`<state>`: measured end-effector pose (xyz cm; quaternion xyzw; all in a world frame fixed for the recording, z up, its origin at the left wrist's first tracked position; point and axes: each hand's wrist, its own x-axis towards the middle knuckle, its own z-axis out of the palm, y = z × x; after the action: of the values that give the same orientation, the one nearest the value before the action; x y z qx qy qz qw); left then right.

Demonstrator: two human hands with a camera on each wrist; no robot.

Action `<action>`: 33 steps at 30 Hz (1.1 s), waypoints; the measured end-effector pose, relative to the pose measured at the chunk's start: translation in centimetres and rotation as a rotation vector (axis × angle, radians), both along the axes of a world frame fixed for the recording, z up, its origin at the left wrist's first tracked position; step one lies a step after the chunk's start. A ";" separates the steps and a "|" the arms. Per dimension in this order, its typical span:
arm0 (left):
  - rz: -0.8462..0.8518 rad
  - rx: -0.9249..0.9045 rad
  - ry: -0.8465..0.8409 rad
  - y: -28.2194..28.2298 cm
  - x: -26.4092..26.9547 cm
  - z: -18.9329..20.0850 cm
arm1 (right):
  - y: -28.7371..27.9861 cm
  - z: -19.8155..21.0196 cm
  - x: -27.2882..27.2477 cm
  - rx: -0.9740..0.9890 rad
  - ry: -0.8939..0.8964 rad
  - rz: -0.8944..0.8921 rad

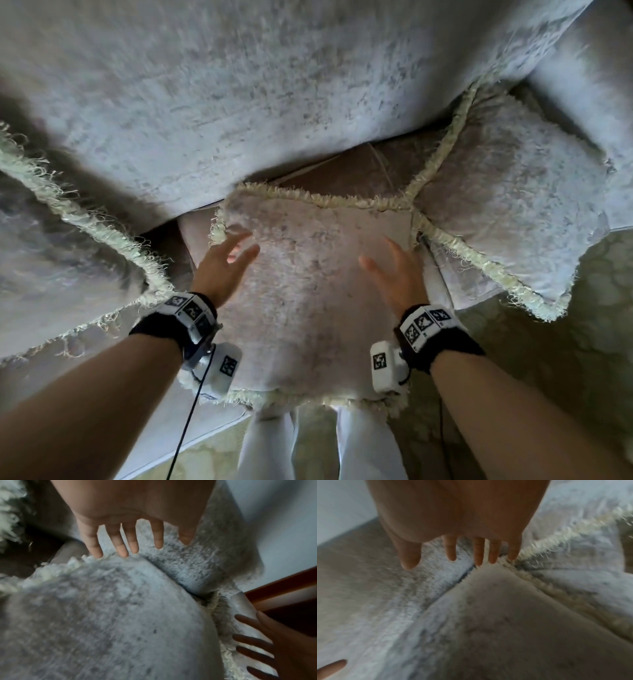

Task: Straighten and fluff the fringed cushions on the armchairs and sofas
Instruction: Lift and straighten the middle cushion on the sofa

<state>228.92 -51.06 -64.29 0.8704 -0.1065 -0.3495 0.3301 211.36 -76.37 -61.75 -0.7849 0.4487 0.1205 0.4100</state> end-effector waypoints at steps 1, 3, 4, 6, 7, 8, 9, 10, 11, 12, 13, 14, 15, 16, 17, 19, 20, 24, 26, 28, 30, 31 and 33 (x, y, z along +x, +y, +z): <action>0.027 0.015 -0.003 0.4 0.0 -1.8 | -0.2 -1.7 -0.4 0.013 0.019 -0.041; 0.074 0.056 -0.021 0.8 0.0 -4.7 | -0.7 -4.9 -1.3 -0.011 0.033 -0.096; 0.096 0.074 -0.034 1.3 0.1 -6.4 | -1.0 -6.3 -1.6 -0.036 0.019 -0.111; 0.131 0.118 -0.045 2.2 0.3 -9.4 | -1.6 -9.2 -2.0 -0.050 0.018 -0.148; 0.159 0.131 -0.048 2.6 0.3 -10.7 | -1.7 -10.6 -2.1 -0.048 0.042 -0.168; 0.200 0.133 -0.045 2.9 0.2 -11.7 | -1.5 -11.4 -2.1 -0.030 0.045 -0.185; 0.247 0.116 -0.036 2.8 0.0 -12.0 | -1.3 -12.5 -2.2 0.006 0.010 -0.215; 0.286 0.083 -0.022 2.5 -0.1 -12.2 | -1.0 -13.2 -2.2 0.043 -0.050 -0.256; 0.316 0.033 -0.005 2.2 -0.2 -12.4 | -0.9 -13.7 -2.1 0.078 -0.104 -0.297; 0.344 -0.027 0.026 1.6 -0.3 -12.3 | -0.9 -14.0 -2.0 0.104 -0.141 -0.324; 0.377 -0.076 0.066 1.2 -0.3 -12.2 | -0.9 -14.0 -1.9 0.122 -0.161 -0.338; 0.396 -0.105 0.091 0.8 -0.2 -12.2 | -1.0 -13.8 -1.8 0.134 -0.173 -0.337; 0.409 -0.122 0.103 0.5 -0.1 -11.9 | -1.1 -13.8 -1.8 0.135 -0.187 -0.336; 0.427 -0.128 0.115 0.2 -0.1 -11.5 | -1.1 -13.6 -1.8 0.126 -0.210 -0.331; 0.442 -0.127 0.110 0.1 -0.1 -11.0 | -1.1 -13.2 -1.8 0.115 -0.233 -0.325; 0.440 -0.110 0.073 0.2 -0.2 -9.7 | -1.0 -12.0 -1.3 0.096 -0.270 -0.310; 0.442 -0.109 0.057 0.3 -0.2 -8.9 | -1.0 -11.2 -1.0 0.097 -0.291 -0.301; 0.527 -0.161 -0.053 1.3 0.1 -5.4 | -1.3 -7.5 1.8 0.052 -0.510 -0.227; 0.593 -0.225 -0.131 1.7 0.7 -3.7 | -2.1 -5.6 4.1 0.003 -0.636 -0.161; 0.655 -0.322 -0.220 2.0 1.6 -2.3 | -3.1 -4.0 6.6 -0.038 -0.730 -0.071; 0.708 -0.397 -0.305 1.9 2.8 -1.1 | -4.2 -2.8 9.5 -0.054 -0.800 0.007; 0.722 -0.441 -0.345 1.7 3.5 -0.8 | -4.8 -2.5 11.1 -0.063 -0.830 0.031; 0.740 -0.520 -0.415 1.3 4.4 -0.6 | -5.6 -2.0 14.0 -0.085 -0.896 0.083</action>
<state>233.33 -49.77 -64.93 0.7899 0.0625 0.0098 0.6100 225.40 -82.00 -63.77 -0.7932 0.1995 -0.2333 0.5260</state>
